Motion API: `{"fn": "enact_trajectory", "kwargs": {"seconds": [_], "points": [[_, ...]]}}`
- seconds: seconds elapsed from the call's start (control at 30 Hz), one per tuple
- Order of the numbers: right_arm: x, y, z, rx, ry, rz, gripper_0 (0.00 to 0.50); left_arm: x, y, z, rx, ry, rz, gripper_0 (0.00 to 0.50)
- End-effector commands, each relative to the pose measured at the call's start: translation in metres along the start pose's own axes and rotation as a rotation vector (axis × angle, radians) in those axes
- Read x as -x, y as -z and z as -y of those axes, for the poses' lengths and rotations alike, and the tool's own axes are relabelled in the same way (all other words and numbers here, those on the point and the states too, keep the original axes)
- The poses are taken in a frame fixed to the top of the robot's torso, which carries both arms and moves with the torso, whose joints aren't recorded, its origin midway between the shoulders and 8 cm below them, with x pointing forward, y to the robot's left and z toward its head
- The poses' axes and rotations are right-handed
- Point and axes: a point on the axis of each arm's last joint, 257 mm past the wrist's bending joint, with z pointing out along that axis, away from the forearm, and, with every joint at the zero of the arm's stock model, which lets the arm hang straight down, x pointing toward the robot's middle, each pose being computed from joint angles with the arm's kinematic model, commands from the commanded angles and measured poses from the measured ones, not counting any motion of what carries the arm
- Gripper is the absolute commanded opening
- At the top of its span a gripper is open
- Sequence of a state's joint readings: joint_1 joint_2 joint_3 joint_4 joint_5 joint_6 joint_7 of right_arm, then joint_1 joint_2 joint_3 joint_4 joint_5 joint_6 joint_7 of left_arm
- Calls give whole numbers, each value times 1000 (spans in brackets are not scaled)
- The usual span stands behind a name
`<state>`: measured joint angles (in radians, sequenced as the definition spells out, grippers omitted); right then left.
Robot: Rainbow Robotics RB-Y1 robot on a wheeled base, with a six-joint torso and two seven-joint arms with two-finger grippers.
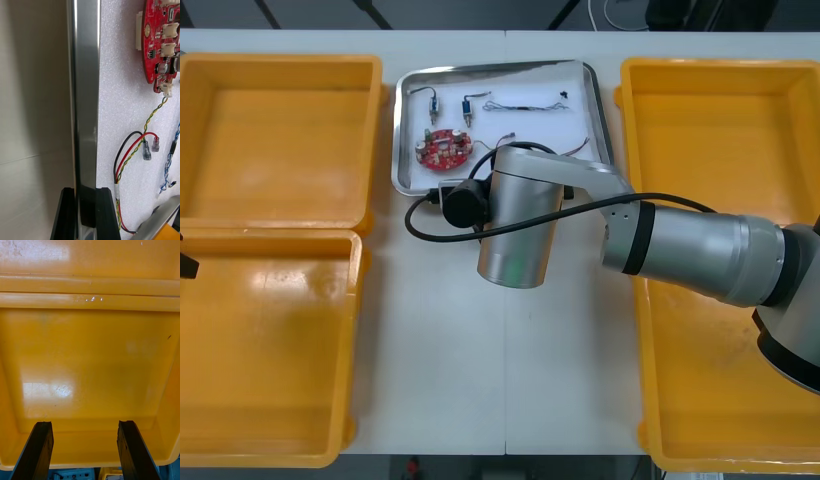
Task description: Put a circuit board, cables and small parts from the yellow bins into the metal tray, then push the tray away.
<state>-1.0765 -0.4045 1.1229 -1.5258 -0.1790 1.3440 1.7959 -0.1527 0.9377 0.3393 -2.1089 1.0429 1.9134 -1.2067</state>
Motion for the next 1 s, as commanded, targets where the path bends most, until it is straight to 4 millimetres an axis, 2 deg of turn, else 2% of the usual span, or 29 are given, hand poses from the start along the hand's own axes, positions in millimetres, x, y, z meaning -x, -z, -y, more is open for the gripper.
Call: {"fn": "enact_trajectory", "kwargs": {"seconds": [0.03, 0.13, 0.47, 0.87, 0.9, 0.93, 0.97, 1.0], "points": [[22, 8, 51, -95, 31, 33, 0, 3, 15, -18, 63, -58, 22, 500], [14, 1, 57, -94, 5, 16, 0, 3, 15, -18, 63, -58, 22, 500], [12, -7, 76, -90, -81, 2, 0, 3, 15, -18, 63, -58, 22, 500], [18, -7, 74, -89, -72, 17, 0, 3, 15, -18, 63, -58, 22, 500], [17, -8, 75, -90, -72, 15, 23, 3, 15, -18, 63, -58, 22, 500], [18, -7, 74, -88, -71, 17, 107, 3, 15, -18, 63, -58, 22, 500], [18, -7, 74, -88, -72, 17, 299, 3, 15, -18, 63, -58, 22, 500], [18, -7, 74, -88, -72, 17, 371, 3, 15, -18, 63, -58, 22, 500]]}}
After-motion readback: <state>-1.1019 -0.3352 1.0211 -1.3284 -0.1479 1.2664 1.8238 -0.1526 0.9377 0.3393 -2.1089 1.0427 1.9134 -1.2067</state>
